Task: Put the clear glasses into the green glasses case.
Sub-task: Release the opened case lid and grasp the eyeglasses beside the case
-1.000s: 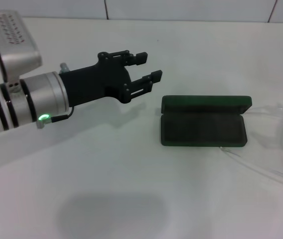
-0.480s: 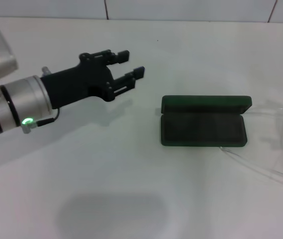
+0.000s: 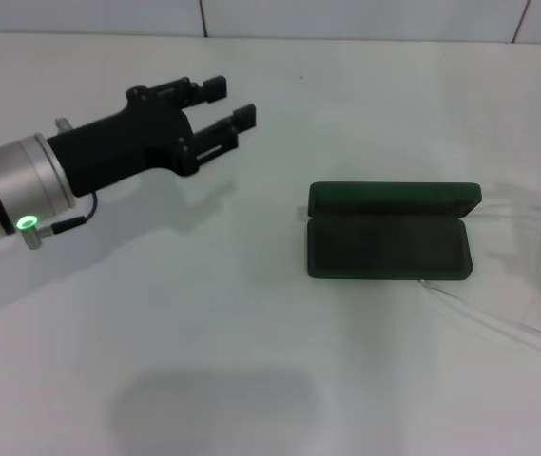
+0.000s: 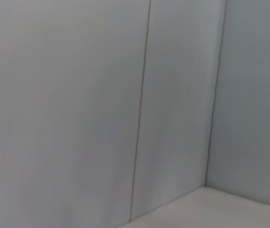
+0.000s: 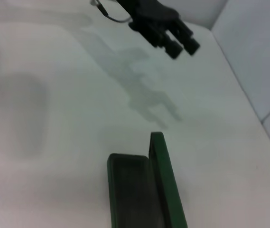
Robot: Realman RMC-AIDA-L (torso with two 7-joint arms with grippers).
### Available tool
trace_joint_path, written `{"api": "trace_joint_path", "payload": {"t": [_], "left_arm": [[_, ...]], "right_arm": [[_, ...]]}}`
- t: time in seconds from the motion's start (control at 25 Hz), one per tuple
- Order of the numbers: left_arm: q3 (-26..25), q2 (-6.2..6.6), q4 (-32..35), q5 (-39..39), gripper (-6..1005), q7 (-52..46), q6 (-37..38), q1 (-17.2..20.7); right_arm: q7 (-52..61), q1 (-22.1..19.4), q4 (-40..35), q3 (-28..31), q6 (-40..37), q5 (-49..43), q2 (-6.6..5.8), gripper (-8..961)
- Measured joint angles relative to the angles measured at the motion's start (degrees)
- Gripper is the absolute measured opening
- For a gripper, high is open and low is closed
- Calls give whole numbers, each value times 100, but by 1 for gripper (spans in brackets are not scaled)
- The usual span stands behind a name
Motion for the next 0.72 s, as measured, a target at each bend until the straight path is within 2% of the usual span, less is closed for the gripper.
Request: {"api": "trace_joint_path", "payload": {"t": [0.2,0.32,0.4,0.48,0.6,0.72], "left_arm": [[-117,-1,-277,-441,561,78,110,8],[-268,-8,-503,-558,561,276,140,-29],[-379,-18,-702,-577,562,409,165,-74],[-391,-13,-789,-577,562,478,167,-92],[-431,-10,-989,-577,563,704,168,-130],[-462,-28,-1167,-584,564,919,168,-155]], "right_arm": [[405,238,63,-315,137,-441,12,826],[227,264,91,-580,239,-552,17,825],[50,262,110,-816,322,-572,-36,825],[-79,300,71,-1138,330,-636,-178,820],[-167,450,33,-1477,169,-897,-308,812],[-272,554,61,-1865,50,-1310,-294,810]]}}
